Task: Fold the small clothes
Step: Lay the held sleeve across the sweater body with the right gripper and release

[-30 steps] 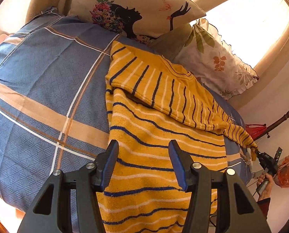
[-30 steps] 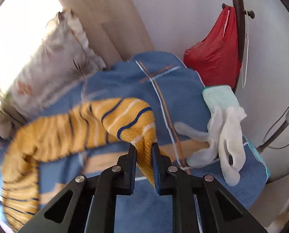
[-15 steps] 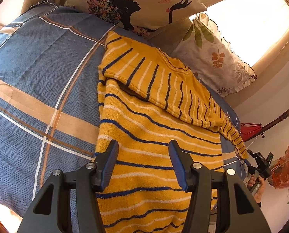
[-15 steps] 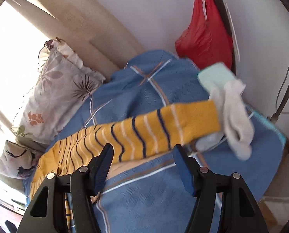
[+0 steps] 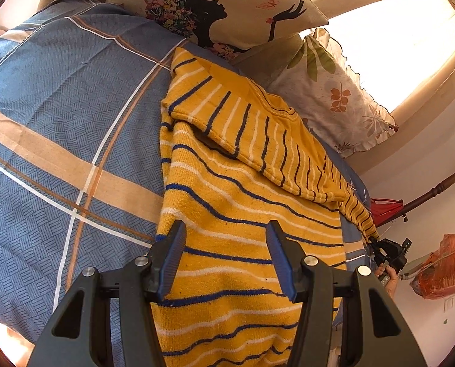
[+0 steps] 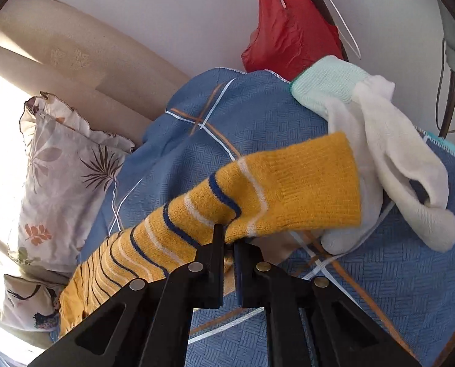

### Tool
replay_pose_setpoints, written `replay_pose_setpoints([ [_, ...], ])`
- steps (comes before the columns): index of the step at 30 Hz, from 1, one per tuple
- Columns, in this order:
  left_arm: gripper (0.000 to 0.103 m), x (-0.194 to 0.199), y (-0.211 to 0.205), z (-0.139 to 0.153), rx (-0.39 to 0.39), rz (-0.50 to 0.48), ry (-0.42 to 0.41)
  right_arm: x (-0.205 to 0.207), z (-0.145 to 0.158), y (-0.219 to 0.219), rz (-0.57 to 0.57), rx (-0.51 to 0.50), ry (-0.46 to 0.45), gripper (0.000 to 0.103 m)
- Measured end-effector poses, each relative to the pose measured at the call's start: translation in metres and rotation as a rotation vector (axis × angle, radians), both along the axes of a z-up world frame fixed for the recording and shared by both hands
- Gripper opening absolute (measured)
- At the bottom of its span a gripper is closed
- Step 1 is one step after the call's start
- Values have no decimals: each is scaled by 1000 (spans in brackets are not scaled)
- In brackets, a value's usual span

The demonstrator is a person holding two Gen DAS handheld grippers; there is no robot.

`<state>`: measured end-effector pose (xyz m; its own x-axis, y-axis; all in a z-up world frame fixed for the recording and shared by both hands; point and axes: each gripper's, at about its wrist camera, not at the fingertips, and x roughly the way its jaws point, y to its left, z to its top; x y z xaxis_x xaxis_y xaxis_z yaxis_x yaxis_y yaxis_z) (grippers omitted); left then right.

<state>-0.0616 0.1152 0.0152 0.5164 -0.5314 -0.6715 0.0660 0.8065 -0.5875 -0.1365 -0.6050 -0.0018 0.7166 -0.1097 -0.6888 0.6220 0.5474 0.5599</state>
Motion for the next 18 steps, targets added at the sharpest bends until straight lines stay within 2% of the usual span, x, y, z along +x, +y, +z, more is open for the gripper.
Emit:
replay_pose_setpoints([
  [2,53,-1,4,1,-11,-1,-10,4,23,11,21,-72,-9,7],
  [4,53,-3,11,1,-26,2,-18,29,55,39,85,-185,-18,7],
  [6,54,-5,18,1,-44,8,-27,46,89,79,191,-285,-46,7],
  [10,58,-12,35,2,-60,41,-46,88,133,180,450,-361,-129,7],
  [14,58,-21,61,2,-81,96,-47,138,133,300,742,-357,-164,7],
  [18,58,-32,86,2,-84,159,-59,178,104,418,1003,-360,-132,6],
])
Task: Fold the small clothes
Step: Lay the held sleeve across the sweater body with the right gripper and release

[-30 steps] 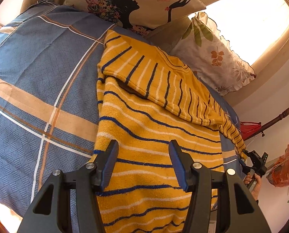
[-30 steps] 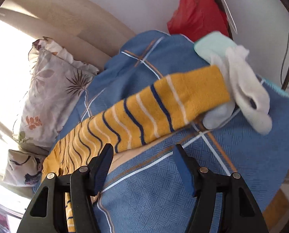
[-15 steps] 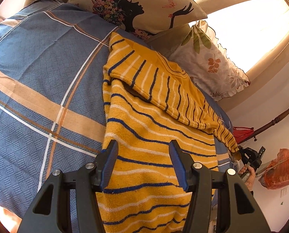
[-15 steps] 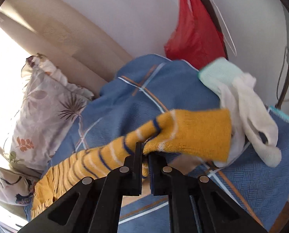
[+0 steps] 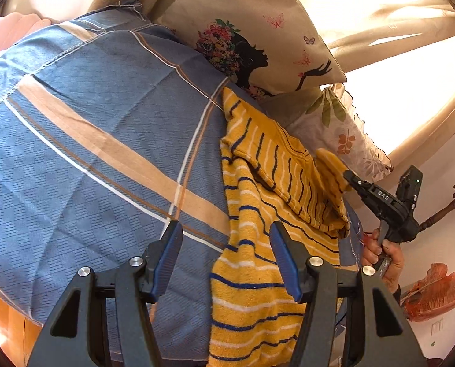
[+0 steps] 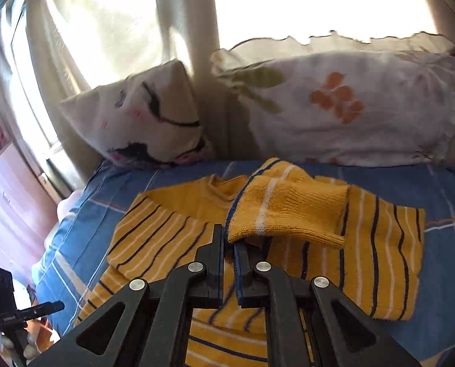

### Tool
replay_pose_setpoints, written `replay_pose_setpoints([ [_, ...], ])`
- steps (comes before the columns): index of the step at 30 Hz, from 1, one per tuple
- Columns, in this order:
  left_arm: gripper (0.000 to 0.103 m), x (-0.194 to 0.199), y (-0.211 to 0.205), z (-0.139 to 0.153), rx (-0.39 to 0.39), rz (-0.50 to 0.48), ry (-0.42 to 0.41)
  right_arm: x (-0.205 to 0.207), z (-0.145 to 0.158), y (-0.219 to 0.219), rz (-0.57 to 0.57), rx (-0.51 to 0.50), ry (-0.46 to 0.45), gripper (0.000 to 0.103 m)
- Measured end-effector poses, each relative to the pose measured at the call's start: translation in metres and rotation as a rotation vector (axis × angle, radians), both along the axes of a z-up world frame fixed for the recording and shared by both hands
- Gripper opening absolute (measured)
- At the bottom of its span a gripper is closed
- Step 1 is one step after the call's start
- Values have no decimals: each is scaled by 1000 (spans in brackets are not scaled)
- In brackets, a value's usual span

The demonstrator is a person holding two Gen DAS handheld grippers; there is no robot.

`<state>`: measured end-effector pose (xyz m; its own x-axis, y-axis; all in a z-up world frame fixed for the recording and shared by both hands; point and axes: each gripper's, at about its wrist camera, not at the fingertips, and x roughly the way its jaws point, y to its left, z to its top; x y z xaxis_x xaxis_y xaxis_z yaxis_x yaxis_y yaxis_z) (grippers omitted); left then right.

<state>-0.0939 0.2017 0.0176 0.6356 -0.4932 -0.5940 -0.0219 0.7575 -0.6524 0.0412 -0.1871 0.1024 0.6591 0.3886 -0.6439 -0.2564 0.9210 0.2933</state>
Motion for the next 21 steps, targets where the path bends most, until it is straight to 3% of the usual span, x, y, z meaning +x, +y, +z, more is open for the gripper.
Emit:
replay_pose_setpoints([
  [4,59,-8,18,-3,4,45,-4,17,-37,91,163,-81,56,6],
  [9,59,-9,31,-14,-7,54,9,18,-74,147,252,-246,36,10],
  [11,59,-7,33,-18,-19,55,17,14,-83,165,284,-326,-2,19],
  [13,59,-6,34,-20,-25,50,18,7,-86,178,344,-356,-27,48],
  [16,59,-5,33,-21,-29,47,16,-12,-86,207,433,-457,-119,67],
  [21,59,-11,42,-17,-28,77,9,-38,-92,249,621,-523,-147,72],
])
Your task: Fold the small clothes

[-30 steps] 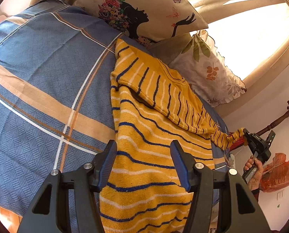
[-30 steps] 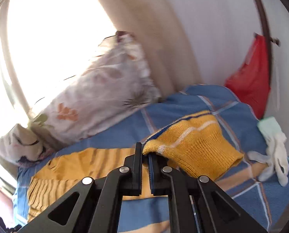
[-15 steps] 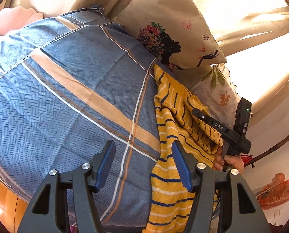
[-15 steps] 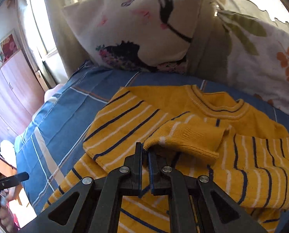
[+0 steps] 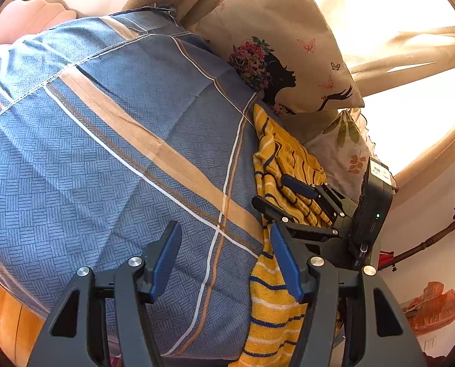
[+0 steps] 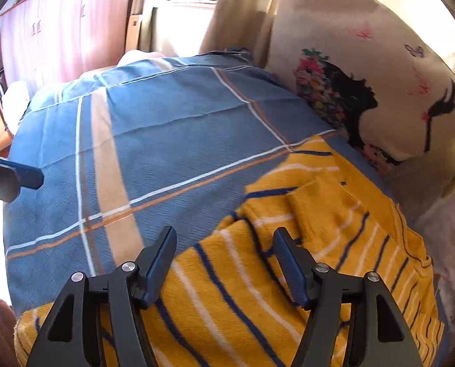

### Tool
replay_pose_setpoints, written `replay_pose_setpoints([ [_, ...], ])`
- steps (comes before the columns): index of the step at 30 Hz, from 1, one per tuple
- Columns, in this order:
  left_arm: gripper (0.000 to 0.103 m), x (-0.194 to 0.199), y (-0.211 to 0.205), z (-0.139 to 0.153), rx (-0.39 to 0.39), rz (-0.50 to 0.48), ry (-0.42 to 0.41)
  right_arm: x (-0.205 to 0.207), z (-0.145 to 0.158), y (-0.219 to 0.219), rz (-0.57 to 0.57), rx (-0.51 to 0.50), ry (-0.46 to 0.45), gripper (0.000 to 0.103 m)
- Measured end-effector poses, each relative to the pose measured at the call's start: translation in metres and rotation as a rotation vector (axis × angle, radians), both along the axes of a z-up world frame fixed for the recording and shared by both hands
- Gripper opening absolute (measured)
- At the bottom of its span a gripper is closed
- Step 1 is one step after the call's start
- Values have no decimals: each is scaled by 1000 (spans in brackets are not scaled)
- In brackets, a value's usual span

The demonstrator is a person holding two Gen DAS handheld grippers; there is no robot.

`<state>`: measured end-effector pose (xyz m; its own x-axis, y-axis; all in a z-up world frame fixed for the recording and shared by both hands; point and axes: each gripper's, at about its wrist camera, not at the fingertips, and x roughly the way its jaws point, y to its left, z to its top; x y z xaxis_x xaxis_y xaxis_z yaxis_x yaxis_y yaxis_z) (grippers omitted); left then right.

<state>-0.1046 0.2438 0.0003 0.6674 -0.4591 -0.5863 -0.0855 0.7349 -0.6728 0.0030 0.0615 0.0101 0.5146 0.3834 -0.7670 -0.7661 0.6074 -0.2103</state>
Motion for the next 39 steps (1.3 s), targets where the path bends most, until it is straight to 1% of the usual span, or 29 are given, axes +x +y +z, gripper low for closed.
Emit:
replay_pose_setpoints([
  [2,59,-3,1,4,16,7,-5,-3,0,1,-6,2,-10,72],
  [3,59,-4,1,6,24,7,-9,-4,3,-4,-18,19,1,72],
  [5,59,-5,-1,9,39,0,-15,-3,12,-22,-65,72,33,72],
  [7,60,-4,-6,9,45,-15,-16,-3,25,-55,-141,140,58,72],
  [11,60,5,-25,4,38,-67,1,-7,42,-145,-382,237,77,74],
  [14,60,11,-45,-1,38,-124,17,-20,43,-224,-612,291,74,75],
  [16,60,14,-60,-4,43,-162,28,-34,39,-279,-752,373,109,75],
  [19,60,19,-80,-11,32,-217,48,-61,26,-340,-901,495,178,75],
  [21,60,22,-92,-16,16,-245,64,-77,15,-362,-951,541,215,76],
  [23,60,22,-102,-21,-1,-264,72,-90,3,-370,-955,590,266,76],
  [25,60,15,-107,-21,7,-249,50,-100,-9,-369,-924,670,338,76],
  [26,60,11,-111,-22,-1,-261,50,-105,-15,-367,-900,716,372,76],
  [27,60,8,-113,-22,-17,-275,48,-111,-16,-363,-884,749,360,76],
  [29,60,-2,-119,-24,-36,-294,43,-122,-19,-355,-827,797,404,76],
  [32,60,-20,-129,-24,-26,-303,13,-141,-26,-348,-733,909,474,76],
  [33,60,-26,-132,-25,-25,-308,4,-149,-26,-345,-704,914,468,76],
  [36,60,-41,-137,-24,-17,-315,-25,-173,-25,-333,-606,932,487,76],
  [38,61,-51,-138,-22,-7,-314,-40,-187,-31,-326,-553,960,531,76],
  [39,61,-56,-137,-22,-4,-314,-46,-195,-35,-323,-535,985,537,76],
])
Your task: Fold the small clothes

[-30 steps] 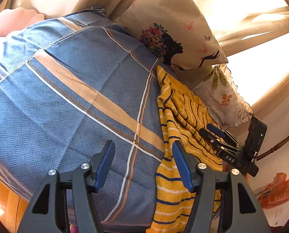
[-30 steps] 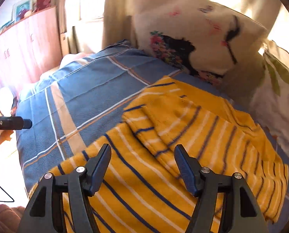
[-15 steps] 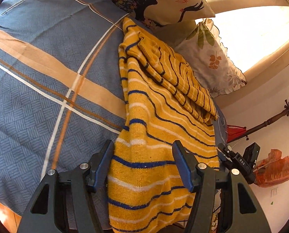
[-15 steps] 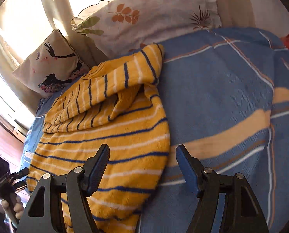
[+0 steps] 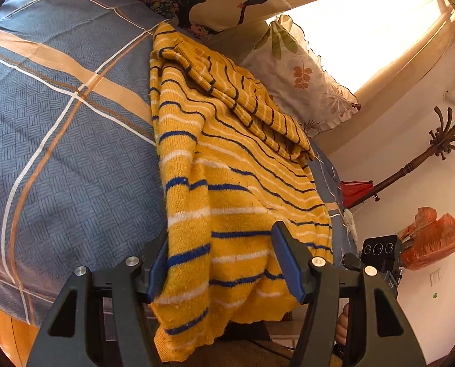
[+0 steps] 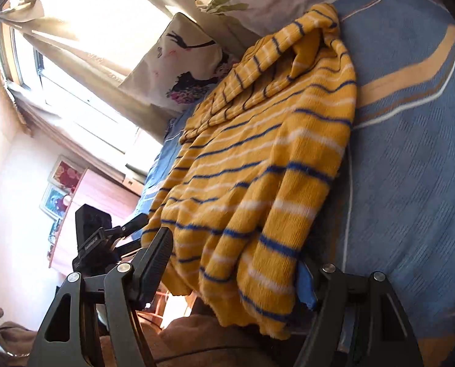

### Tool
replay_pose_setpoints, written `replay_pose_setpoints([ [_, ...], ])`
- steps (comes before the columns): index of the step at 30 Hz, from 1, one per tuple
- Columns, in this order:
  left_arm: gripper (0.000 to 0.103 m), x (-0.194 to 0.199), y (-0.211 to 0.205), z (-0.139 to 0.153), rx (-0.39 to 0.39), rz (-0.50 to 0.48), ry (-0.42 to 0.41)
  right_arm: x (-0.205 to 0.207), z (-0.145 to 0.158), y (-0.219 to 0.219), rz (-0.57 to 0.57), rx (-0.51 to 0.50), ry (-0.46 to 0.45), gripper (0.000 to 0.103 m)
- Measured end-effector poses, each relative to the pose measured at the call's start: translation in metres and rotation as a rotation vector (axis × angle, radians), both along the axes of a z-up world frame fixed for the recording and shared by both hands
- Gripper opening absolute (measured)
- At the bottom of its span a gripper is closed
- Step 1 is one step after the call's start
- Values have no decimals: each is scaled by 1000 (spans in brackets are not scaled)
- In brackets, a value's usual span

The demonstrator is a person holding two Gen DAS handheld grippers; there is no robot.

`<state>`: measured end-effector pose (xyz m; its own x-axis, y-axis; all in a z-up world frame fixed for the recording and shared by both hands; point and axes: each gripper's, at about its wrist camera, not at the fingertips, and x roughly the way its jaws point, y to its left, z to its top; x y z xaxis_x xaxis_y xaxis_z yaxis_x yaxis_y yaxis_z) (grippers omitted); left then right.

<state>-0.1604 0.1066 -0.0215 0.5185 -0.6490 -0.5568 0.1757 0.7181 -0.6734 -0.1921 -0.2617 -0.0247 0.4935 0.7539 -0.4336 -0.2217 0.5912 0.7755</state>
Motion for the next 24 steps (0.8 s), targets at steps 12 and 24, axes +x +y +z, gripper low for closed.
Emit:
replay_pose_setpoints([
  [12,61,-32,5,-8,76,-22,-19,-15,-29,14,56,71,37,75],
  [24,60,-31,-8,-35,104,-89,77,-11,-53,16,48,74,117,64],
])
